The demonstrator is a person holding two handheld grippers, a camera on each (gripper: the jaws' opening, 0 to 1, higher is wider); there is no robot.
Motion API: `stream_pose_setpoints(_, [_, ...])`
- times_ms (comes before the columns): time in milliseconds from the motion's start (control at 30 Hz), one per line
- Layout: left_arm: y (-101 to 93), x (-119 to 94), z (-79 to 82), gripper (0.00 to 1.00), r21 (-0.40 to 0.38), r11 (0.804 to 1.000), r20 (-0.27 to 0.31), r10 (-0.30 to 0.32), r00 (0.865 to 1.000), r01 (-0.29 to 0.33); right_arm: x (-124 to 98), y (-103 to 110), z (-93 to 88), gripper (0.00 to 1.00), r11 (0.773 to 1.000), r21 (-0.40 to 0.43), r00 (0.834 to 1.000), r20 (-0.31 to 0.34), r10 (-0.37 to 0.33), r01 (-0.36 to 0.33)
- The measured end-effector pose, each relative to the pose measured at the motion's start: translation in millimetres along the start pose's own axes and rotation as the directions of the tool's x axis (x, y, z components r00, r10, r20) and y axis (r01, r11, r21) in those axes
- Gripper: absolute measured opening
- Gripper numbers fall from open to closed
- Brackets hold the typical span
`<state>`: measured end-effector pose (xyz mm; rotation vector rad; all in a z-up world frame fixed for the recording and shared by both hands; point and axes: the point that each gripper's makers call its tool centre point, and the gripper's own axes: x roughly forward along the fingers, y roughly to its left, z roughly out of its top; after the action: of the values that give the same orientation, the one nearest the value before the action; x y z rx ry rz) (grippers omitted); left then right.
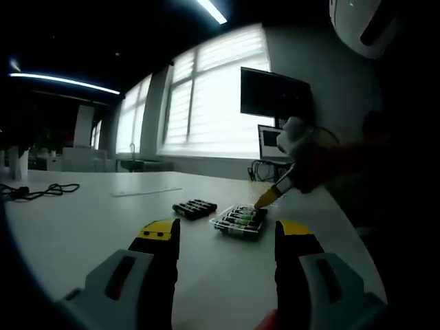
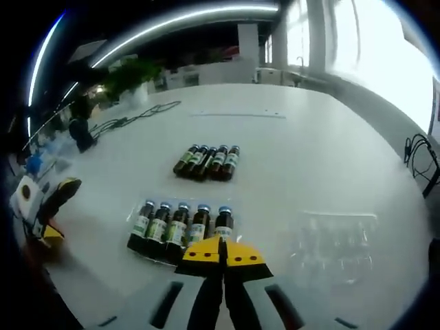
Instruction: Grip medicine bottles put into box
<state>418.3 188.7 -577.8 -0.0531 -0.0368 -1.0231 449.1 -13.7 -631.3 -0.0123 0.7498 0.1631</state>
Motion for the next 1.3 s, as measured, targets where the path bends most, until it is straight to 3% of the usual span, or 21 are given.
stream_pose_setpoints(567, [-0.7, 1, -1.4, 0.48, 0.003, 1.0, -0.007, -0.003, 1.0, 0.003, -1, 2, -1.6, 0.0, 1.0, 0.018, 1.0, 0.005, 0.017, -0.017])
stream_pose_setpoints(600, [-0.7, 1, -1.3, 0.48, 0.003, 1.0, -0.007, -0.002, 1.0, 0.002, -1, 5, -0.7, 0.01, 0.999, 0.022, 0.999, 0.013, 0.03, -0.03])
stream_pose_setpoints(633, [-0.4, 1, -1.3, 0.48, 0.001, 1.0, -0.006, -0.002, 1.0, 0.002, -2, 16, 7.0, 0.08, 0.993, 0.064, 0.993, 0.069, 0.091, -0.095])
stream_pose_setpoints(667, [-0.2, 1, -1.3, 0.48, 0.0, 1.0, -0.006, -0.001, 1.0, 0.001, -3, 19, 8.1, 0.1, 0.988, 0.107, 0.992, 0.076, 0.105, -0.113])
stream_pose_setpoints(800, [-0.4, 1, -2.2, 0.48, 0.002, 1.0, -0.011, 0.0, 1.0, 0.0, -4, 14, 12.8, 0.07, 0.995, 0.061, 0.993, 0.094, 0.073, -0.079])
stream_pose_setpoints(1133, [0.1, 1, -3.0, 0.48, 0.002, 1.0, -0.014, 0.003, 1.0, -0.003, -2, 15, 20.4, 0.09, 0.992, 0.057, 0.987, 0.12, 0.106, -0.113])
stream_pose_setpoints(1300, [1.6, 1, -1.6, 0.48, -0.007, 1.0, -0.005, 0.008, 1.0, -0.008, -3, 20, 20.3, 0.11, 0.992, 0.005, 0.983, 0.136, 0.125, -0.126])
